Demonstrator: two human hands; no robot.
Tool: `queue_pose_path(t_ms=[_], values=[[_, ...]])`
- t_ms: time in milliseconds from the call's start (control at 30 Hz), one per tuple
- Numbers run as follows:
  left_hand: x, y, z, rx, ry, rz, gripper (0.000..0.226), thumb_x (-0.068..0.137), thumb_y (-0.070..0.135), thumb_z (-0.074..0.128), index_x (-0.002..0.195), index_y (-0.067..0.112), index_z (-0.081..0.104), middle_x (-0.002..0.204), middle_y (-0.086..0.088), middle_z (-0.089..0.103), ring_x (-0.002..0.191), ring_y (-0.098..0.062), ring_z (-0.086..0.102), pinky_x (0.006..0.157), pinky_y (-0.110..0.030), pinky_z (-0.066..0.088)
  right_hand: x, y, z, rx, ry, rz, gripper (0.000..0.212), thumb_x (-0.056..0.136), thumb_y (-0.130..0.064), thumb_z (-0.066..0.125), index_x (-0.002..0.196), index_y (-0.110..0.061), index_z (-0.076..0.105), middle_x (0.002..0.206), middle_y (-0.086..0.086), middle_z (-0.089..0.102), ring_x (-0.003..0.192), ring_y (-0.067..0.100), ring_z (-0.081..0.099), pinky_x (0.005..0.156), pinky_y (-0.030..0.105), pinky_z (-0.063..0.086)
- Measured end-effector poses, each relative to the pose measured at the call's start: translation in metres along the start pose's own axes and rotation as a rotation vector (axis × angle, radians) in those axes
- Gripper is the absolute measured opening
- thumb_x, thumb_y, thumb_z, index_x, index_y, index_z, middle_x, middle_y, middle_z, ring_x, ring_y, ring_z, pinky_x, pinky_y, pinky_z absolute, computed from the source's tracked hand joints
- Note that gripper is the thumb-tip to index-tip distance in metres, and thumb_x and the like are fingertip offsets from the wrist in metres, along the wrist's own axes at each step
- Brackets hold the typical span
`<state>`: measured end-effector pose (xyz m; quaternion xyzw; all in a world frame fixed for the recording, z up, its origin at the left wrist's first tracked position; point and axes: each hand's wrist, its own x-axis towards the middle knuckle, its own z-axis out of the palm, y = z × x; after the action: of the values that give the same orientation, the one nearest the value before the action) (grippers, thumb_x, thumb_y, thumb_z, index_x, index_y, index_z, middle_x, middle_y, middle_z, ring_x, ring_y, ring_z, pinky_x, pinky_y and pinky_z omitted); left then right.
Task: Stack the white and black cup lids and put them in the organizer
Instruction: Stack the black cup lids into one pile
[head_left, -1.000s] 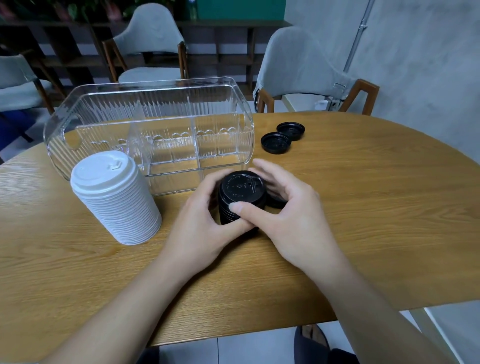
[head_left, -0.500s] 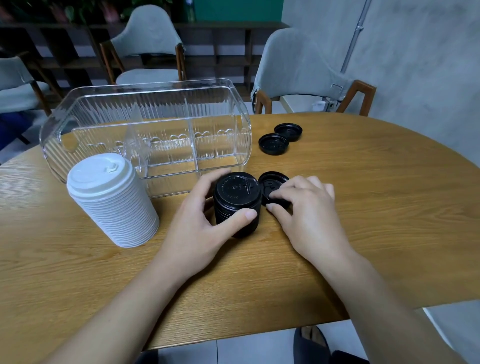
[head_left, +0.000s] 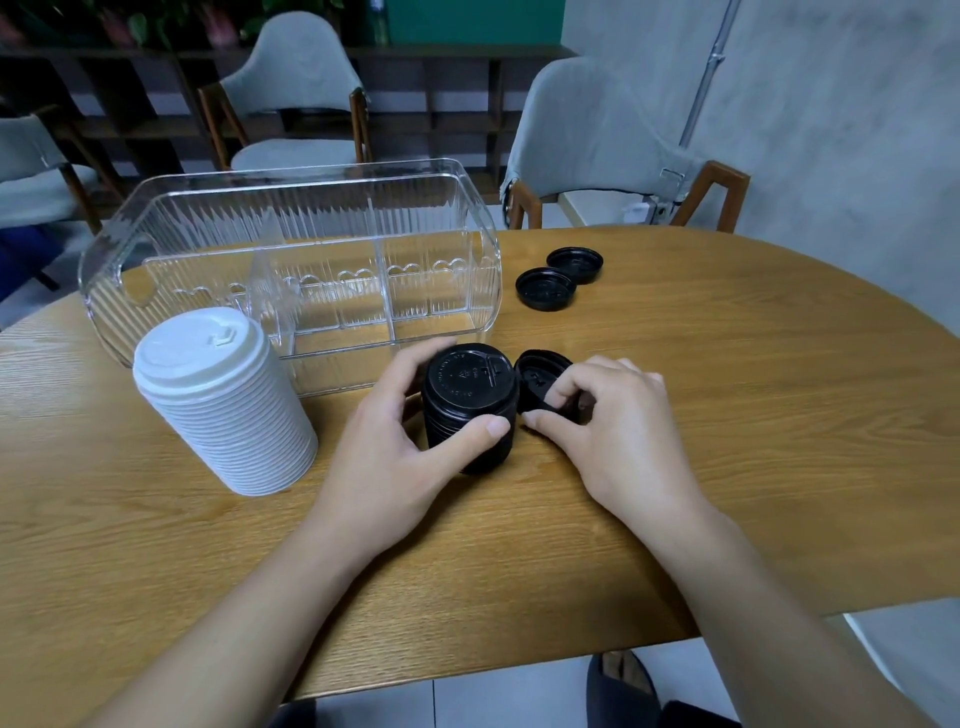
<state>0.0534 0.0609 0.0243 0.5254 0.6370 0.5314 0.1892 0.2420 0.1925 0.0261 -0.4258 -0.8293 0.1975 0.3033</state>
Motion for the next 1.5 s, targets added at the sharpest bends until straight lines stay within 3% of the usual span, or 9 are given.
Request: queue_pose_path(t_ms=[233, 433, 600, 767, 933, 1100, 1200, 1300, 1500], values=[[0.0, 0.001, 0.002, -0.005, 0.007, -0.002, 0.074, 0.088, 0.051, 0.09, 0.153, 0.038, 0.057, 0.144, 0.023, 0.07, 0.138, -0.007, 0.066, 0.12, -0.046, 0.052, -0.001, -0.002, -0.008, 0.172, 0.139, 0.005, 0.018, 0.093, -0.037, 0.086, 0.079, -0.033, 0.075, 0.089, -0.018, 0.071, 0.089, 0.012, 0.061, 0.093, 0.041, 0.046], [-0.002, 0.004, 0.003, 0.135, 0.065, 0.083, 0.08, 0.089, 0.054, 0.085, 0.159, 0.031, 0.054, 0.153, 0.02, 0.06, 0.148, -0.008, 0.055, 0.123, -0.026, 0.043, -0.005, -0.022, -0.024, 0.587, 0.183, 0.1, 0.008, 0.098, -0.027, 0.084, 0.09, -0.027, 0.083, 0.082, -0.003, 0.075, 0.075, 0.018, 0.066, 0.072, 0.033, 0.054], [-0.001, 0.006, 0.002, 0.349, 0.133, 0.281, 0.07, 0.103, 0.055, 0.071, 0.163, 0.023, 0.053, 0.159, 0.017, 0.054, 0.154, -0.007, 0.045, 0.129, -0.043, 0.035, -0.013, -0.044, -0.034, 0.908, 0.135, 0.117, 0.009, 0.1, -0.018, 0.081, 0.106, -0.013, 0.08, 0.095, 0.007, 0.082, 0.086, 0.02, 0.075, 0.083, 0.031, 0.06], [-0.001, 0.006, 0.004, 0.343, 0.16, 0.347, 0.074, 0.106, 0.052, 0.065, 0.168, 0.015, 0.047, 0.163, 0.012, 0.054, 0.155, -0.012, 0.044, 0.129, -0.051, 0.034, -0.021, -0.063, -0.033, 1.168, -0.014, 0.135, 0.041, 0.101, -0.007, 0.075, 0.139, -0.018, 0.067, 0.101, 0.028, 0.077, 0.089, 0.02, 0.075, 0.087, 0.029, 0.061], [-0.002, 0.009, 0.0, 0.292, 0.165, 0.359, 0.093, 0.093, 0.058, 0.08, 0.167, 0.013, 0.046, 0.16, 0.003, 0.052, 0.151, -0.02, 0.045, 0.129, -0.04, 0.034, -0.022, -0.063, -0.029, 1.076, -0.107, 0.044, 0.056, 0.097, -0.002, 0.079, 0.146, -0.023, 0.065, 0.107, 0.018, 0.08, 0.108, 0.042, 0.075, 0.109, 0.062, 0.056], [-0.003, 0.01, 0.002, 0.259, 0.2, 0.312, 0.096, 0.085, 0.06, 0.088, 0.163, 0.016, 0.052, 0.149, -0.002, 0.048, 0.148, -0.02, 0.045, 0.127, -0.028, 0.032, -0.024, -0.067, -0.029, 1.001, -0.115, 0.041, 0.054, 0.089, -0.004, 0.087, 0.137, -0.023, 0.07, 0.102, 0.008, 0.084, 0.096, 0.028, 0.079, 0.093, 0.046, 0.065], [-0.002, 0.009, 0.002, 0.226, 0.228, 0.314, 0.088, 0.087, 0.054, 0.086, 0.16, 0.016, 0.057, 0.143, 0.0, 0.046, 0.144, -0.012, 0.047, 0.124, -0.023, 0.035, -0.025, -0.068, -0.027, 0.942, -0.103, 0.03, 0.054, 0.087, -0.01, 0.091, 0.135, -0.025, 0.072, 0.102, 0.003, 0.085, 0.099, 0.024, 0.08, 0.102, 0.054, 0.06], [-0.002, 0.01, 0.0, 0.195, 0.203, 0.318, 0.087, 0.088, 0.048, 0.091, 0.16, 0.014, 0.058, 0.141, -0.003, 0.051, 0.142, -0.012, 0.051, 0.122, -0.027, 0.04, -0.023, -0.063, -0.029, 0.772, -0.046, -0.025, 0.055, 0.082, -0.019, 0.096, 0.132, -0.028, 0.075, 0.111, -0.004, 0.083, 0.103, 0.02, 0.076, 0.103, 0.045, 0.058], [-0.006, 0.01, 0.0, 0.181, 0.101, 0.379, 0.088, 0.094, 0.028, 0.087, 0.168, 0.008, 0.044, 0.156, 0.0, 0.06, 0.148, -0.024, 0.054, 0.124, -0.042, 0.044, -0.02, -0.051, -0.04, 0.566, -0.082, -0.183, 0.075, 0.078, -0.026, 0.099, 0.146, -0.031, 0.068, 0.147, -0.018, 0.067, 0.145, 0.006, 0.057, 0.12, 0.026, 0.044]])
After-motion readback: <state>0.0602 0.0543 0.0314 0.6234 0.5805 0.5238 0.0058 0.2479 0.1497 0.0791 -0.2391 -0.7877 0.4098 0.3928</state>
